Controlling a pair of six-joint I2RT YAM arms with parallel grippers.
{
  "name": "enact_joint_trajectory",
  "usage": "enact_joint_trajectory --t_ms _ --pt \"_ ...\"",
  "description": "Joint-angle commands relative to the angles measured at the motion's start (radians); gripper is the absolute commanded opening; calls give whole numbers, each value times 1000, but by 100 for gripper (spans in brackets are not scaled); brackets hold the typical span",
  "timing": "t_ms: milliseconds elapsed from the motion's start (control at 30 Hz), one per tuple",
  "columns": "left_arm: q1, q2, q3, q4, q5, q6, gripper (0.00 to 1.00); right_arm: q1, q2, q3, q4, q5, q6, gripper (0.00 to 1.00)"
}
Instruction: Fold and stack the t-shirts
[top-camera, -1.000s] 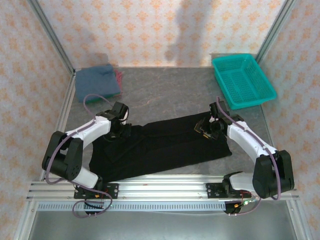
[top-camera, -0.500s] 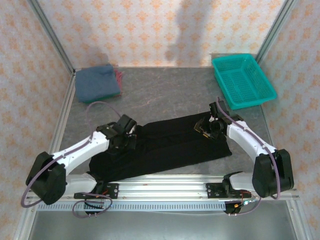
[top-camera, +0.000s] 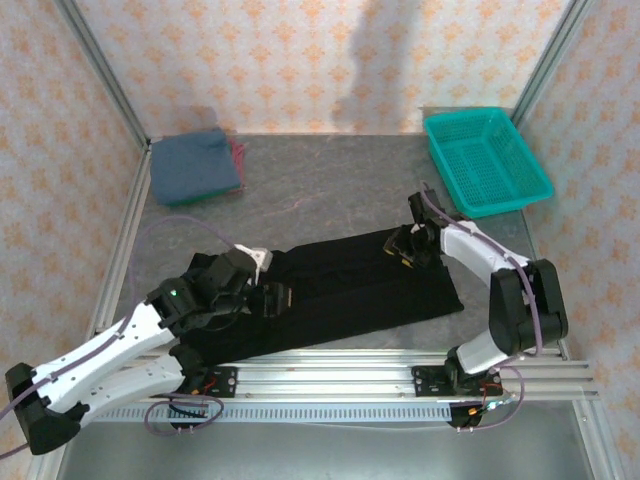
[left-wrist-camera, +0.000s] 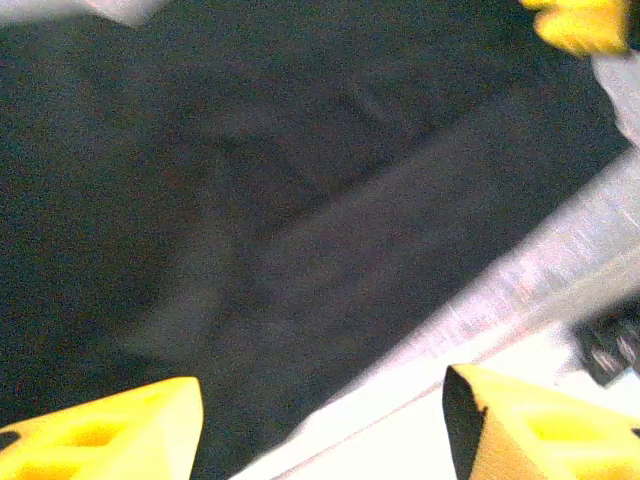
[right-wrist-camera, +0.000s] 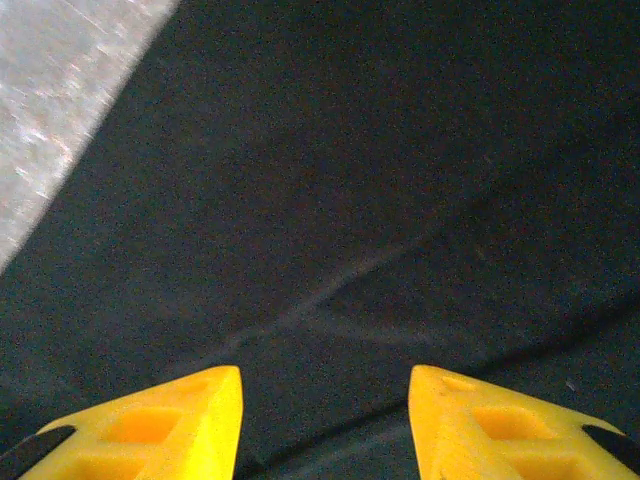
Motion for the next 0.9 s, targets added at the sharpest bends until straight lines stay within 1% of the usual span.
enact_joint_trajectory --t_ms 0,67,100,167,267,300,333,400,500,633,767,867 --pt "215 47 26 -193 -278 -131 69 26 53 73 22 18 2 48" --pt "368 101 -14 -156 -212 -155 68 47 92 111 26 21 1 49" --pt "420 150 -30 -139 -194 -165 64 59 116 133 22 19 1 49" --pt "475 252 -27 -137 -177 -170 53 81 162 178 15 20 2 48" --pt "494 405 -16 -100 -175 -166 48 114 235 237 -14 72 5 48" --pt "505 447 -21 -82 -168 -171 45 118 260 251 -32 97 16 48" --pt "521 494 -21 -56 -151 -171 39 118 288 261 -48 118 32 47" --pt "535 571 -4 -27 -160 -167 37 119 327 277 -74 176 56 46" --pt "580 689 41 4 -174 -141 34 116 379 294 -111 284 89 46" --pt "616 861 178 23 -195 -65 32 99 480 373 -148 356 94 45" --pt "624 1038 367 -7 -229 9 29 80 584 488 -190 409 85 45" --pt "633 1135 498 -19 -254 48 30 54 641 562 -202 442 84 45"
